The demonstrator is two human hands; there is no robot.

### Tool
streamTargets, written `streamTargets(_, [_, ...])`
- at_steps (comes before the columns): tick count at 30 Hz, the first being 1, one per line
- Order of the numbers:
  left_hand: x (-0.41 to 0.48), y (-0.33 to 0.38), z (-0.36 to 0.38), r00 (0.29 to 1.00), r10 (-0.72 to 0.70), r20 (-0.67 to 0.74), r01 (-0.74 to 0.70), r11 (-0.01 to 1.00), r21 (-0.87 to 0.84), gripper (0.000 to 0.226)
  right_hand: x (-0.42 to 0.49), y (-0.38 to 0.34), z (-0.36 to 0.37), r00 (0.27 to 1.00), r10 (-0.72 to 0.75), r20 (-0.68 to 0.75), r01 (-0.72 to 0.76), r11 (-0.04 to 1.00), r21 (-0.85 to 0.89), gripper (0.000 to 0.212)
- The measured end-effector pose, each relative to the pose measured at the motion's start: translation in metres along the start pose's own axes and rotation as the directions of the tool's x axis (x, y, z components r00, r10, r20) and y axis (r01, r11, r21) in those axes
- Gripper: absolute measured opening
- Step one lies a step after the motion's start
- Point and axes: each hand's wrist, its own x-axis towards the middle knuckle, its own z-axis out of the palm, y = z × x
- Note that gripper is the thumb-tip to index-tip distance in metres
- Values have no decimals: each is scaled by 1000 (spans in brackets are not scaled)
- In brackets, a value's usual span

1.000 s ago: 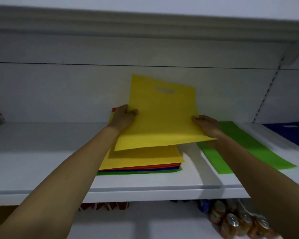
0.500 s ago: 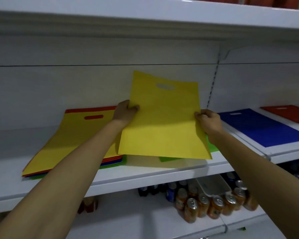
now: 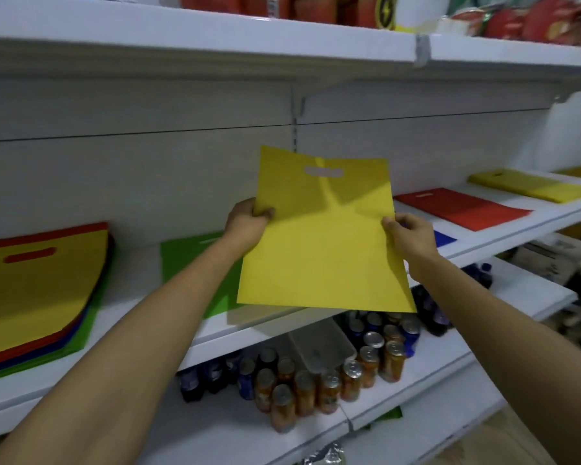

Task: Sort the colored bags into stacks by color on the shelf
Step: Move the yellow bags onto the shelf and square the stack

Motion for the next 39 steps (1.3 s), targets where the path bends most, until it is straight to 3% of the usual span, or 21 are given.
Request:
streamTargets(8, [-5,77,150,973,128,191,-97,981,-166,26,26,21,-158,974,-9,-224,-8,997,-74,10])
streamTargets(21, [4,184,365,830,285,479,-156,944,-292,29,64,58,-347,841,29,-539,-143,975,-170,12])
streamTargets(30, [66,254,508,760,375,530,-171,903,-394,25,150,74,-428,732,100,-674,-228,968,-103,22])
streamTargets(39, [139,289,615,756,373,538,-168,905,-391,26,245,101,-469,703,128,-700,-242,968,-66,17])
